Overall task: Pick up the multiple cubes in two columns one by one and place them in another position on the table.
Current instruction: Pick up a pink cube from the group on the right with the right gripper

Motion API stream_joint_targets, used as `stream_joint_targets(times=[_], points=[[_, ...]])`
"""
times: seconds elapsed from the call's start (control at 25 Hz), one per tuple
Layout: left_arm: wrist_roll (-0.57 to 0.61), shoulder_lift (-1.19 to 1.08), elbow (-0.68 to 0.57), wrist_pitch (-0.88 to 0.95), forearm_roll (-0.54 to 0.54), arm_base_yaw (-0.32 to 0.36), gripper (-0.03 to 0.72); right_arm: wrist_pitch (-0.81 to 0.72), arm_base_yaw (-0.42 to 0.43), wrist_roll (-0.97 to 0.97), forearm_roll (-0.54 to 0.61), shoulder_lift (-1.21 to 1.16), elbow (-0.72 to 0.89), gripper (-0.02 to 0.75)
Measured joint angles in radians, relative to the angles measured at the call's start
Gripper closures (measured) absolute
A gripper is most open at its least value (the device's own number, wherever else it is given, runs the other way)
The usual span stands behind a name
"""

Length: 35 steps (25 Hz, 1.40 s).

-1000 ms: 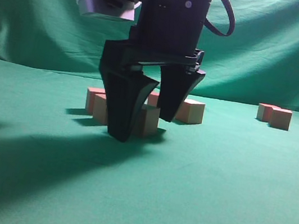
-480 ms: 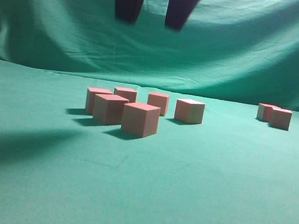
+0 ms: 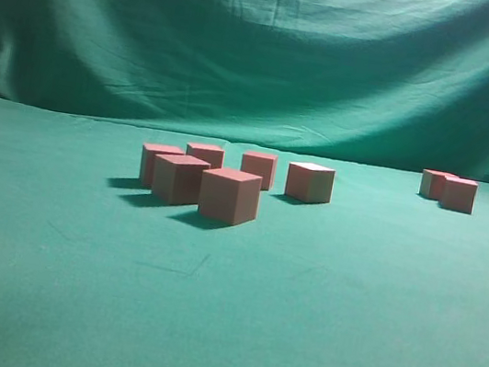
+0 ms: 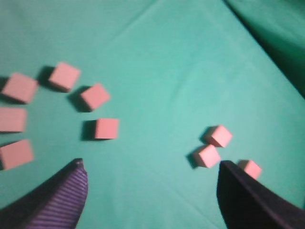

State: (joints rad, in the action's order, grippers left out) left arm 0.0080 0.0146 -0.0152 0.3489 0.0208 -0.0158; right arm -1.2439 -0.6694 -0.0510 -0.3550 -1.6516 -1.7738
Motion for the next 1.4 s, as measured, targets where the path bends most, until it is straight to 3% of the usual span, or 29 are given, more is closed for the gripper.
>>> stream_joint_targets(times=[0.12,0.28,0.44,0.8,1.4], points=[[0.000,0.000,0.000,0.000,0.000,0.000,0.688,-0.002,0.168,0.069,-0.009,0.022,-0.004,0.186],[0.000,0.000,0.000,0.000,0.000,0.000,0.688,-0.007,0.403,0.147,0.098,-0.006,-0.006,0.186],[0.000,0.000,0.000,0.000,0.000,0.000,0.688,-0.010,0.525,0.160,0.259,-0.088,-0.006,0.186],[0.000,0.000,0.000,0.000,0.000,0.000,0.688,0.017,0.532,0.095,0.350,-0.309,-0.006,0.186],[0.000,0.000,0.000,0.000,0.000,0.000,0.688,0.281,0.532,0.087,0.388,-0.511,-0.006,0.186]])
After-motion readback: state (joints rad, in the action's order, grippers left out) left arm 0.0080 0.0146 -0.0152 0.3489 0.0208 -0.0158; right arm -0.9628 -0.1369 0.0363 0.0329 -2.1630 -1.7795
